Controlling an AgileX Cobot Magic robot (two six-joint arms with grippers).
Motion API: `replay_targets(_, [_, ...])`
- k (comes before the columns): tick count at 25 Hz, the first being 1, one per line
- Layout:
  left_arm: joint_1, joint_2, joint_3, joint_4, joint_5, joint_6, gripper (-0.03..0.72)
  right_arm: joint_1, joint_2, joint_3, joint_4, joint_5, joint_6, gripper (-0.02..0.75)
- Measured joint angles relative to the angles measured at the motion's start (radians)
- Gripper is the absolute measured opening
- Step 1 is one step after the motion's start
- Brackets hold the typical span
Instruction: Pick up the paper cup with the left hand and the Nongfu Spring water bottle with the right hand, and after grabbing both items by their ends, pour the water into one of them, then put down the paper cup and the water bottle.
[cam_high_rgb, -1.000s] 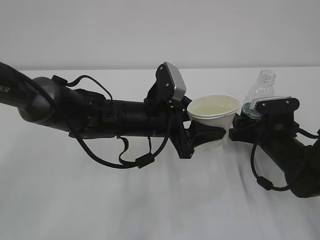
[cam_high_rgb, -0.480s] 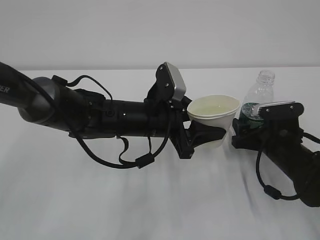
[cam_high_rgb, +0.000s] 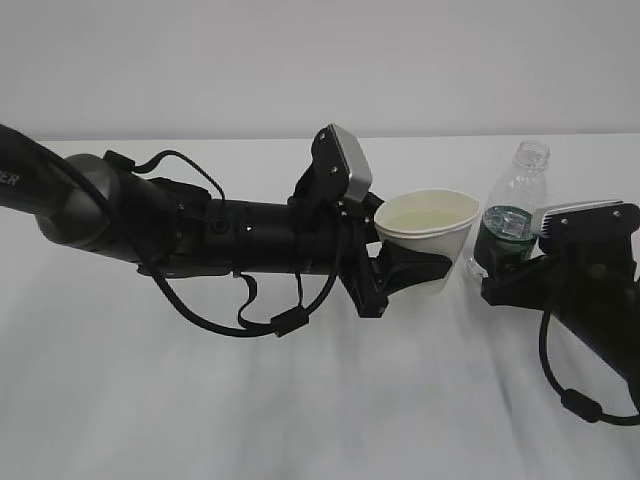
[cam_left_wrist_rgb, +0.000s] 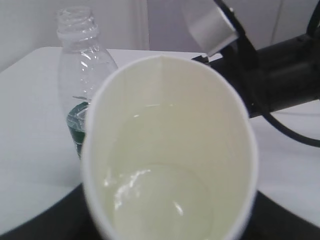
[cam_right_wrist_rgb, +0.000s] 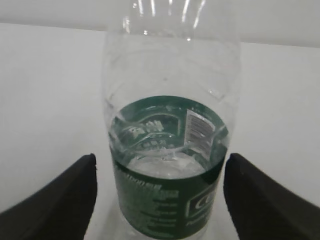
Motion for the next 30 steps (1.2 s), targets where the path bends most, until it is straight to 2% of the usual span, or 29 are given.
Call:
replay_targets(14, [0.008, 0.0, 0.0, -0.059, 0.027, 0.034, 0.396, 0.0, -0.339, 0.21, -0.115, 0.0, 0.017, 0.589])
replay_targets(20, [0.076, 0.0, 0.0, -0.093, 0.029, 0.038, 0.393, 0.001, -0.471, 0.26, -0.132, 0.0, 0.02, 0.589])
replay_targets(30, [0.182, 0.0, 0.004, -0.1, 0.034, 0.038, 0.387, 0.001, -0.478, 0.267, -0.145, 0.0, 0.02, 0.589])
